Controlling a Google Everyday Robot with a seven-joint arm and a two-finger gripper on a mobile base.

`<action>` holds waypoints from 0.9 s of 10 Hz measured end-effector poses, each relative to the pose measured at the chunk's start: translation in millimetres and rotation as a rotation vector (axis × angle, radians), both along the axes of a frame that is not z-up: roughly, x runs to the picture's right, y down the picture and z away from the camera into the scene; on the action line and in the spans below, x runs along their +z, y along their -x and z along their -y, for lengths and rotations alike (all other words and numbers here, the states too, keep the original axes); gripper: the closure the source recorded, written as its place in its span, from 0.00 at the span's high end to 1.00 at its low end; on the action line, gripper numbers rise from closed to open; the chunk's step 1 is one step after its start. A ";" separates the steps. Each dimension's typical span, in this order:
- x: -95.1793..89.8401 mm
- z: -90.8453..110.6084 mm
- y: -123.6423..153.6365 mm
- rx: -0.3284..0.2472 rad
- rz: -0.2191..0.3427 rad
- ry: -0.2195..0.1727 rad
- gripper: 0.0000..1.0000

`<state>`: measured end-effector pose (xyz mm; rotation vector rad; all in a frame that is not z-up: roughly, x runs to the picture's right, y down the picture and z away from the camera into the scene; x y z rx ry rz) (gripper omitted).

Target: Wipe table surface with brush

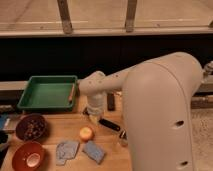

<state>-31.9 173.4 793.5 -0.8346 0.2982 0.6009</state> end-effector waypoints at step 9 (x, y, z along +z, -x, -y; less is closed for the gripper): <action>45.2 48.7 40.7 0.005 0.063 -0.035 0.00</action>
